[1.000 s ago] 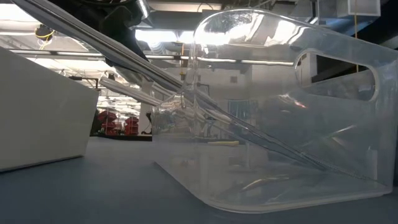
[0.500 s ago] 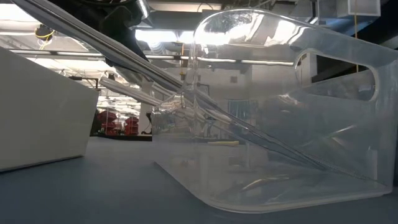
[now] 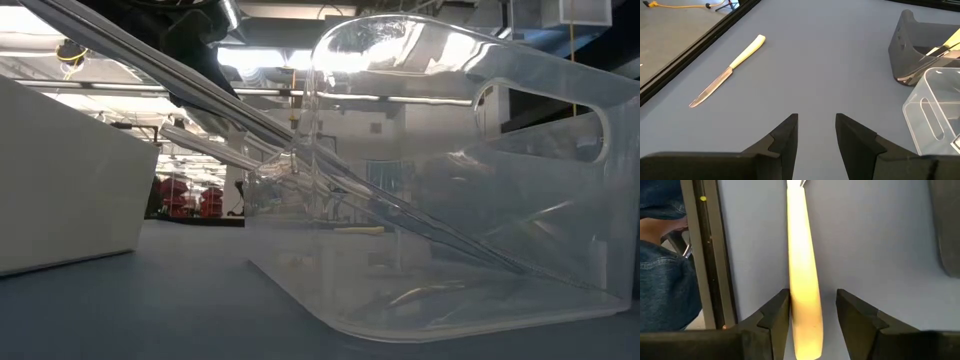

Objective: Sort silverware by color (type)
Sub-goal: Put the yellow table knife into the black transparent bin

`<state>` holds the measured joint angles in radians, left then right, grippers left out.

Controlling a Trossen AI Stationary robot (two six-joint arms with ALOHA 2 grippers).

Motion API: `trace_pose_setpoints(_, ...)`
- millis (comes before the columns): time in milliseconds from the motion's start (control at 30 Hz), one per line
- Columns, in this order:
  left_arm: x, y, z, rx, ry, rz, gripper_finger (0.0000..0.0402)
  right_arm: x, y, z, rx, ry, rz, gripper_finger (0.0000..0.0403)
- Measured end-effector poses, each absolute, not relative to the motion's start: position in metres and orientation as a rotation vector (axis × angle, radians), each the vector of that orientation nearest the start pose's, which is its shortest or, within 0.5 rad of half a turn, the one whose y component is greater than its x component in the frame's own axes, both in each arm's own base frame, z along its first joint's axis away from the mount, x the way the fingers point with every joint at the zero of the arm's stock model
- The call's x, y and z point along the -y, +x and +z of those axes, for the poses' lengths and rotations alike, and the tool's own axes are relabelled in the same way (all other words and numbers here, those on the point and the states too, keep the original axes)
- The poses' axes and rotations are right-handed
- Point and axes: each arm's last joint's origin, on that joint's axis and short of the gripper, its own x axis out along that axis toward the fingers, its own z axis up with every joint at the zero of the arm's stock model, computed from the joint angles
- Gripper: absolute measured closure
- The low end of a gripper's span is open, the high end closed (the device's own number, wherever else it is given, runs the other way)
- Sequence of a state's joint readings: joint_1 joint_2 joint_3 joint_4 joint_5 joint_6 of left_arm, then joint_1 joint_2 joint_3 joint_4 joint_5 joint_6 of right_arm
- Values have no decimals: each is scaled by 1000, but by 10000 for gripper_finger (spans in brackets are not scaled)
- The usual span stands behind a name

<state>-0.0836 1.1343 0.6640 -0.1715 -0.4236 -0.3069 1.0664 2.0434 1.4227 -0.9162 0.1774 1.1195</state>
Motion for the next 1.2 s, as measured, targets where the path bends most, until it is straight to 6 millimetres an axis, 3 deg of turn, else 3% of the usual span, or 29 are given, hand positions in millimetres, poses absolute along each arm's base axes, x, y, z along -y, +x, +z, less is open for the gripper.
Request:
trace_pose_setpoints(500,8,229,229,-570,-112,411,276,-327,190,148,-1415,17,-84,249)
trace_pose_setpoints(667,10,220,244,-513,-61,376,276,-325,193,148,-1435,34,-81,269)
trace_pose_setpoints(967,16,178,280,-383,45,282,276,-326,193,148,-1449,24,-52,338)
trace_pose_setpoints(1200,13,132,296,-322,39,253,276,-326,193,147,-1466,31,-46,346)
